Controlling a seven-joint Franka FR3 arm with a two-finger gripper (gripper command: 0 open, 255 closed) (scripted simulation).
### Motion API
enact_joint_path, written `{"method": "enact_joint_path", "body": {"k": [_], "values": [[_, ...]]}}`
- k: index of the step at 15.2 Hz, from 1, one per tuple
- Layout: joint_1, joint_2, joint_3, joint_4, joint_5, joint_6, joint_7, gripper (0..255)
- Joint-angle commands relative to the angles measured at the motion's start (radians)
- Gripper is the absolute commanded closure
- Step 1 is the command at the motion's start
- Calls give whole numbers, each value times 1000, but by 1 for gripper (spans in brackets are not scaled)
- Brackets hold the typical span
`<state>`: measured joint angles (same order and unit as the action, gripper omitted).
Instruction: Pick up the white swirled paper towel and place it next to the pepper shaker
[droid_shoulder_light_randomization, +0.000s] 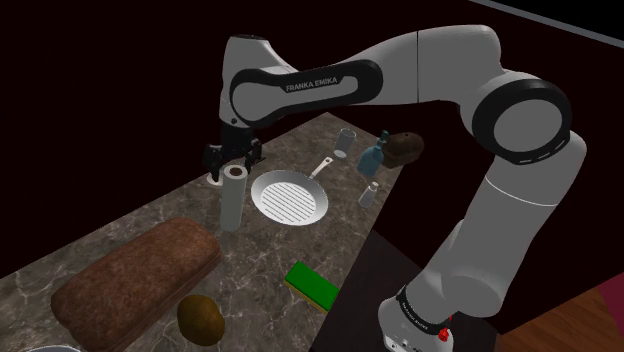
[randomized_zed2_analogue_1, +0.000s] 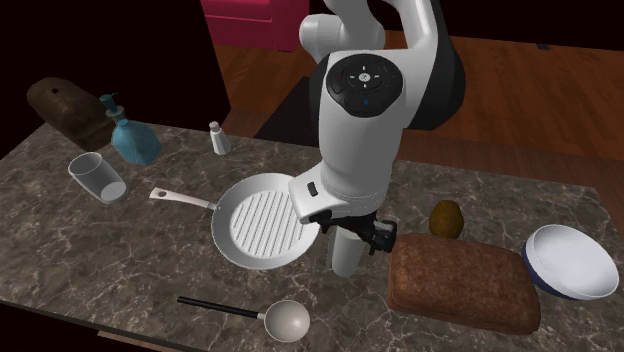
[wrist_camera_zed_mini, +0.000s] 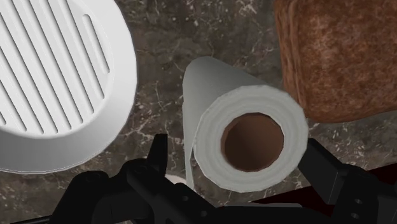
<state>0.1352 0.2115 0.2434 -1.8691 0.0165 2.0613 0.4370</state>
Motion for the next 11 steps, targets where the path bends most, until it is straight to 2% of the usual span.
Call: {"method": "enact_joint_path", "body": {"k": [1, 4, 5, 11], "values": [[0, 0, 0, -1, 0, 1, 0, 0], [0, 0, 0, -1, 0, 1, 0, 0], [0, 0, 0, -1, 0, 1, 0, 255], [0, 0, 0, -1, 0, 2, 0, 255]]}}
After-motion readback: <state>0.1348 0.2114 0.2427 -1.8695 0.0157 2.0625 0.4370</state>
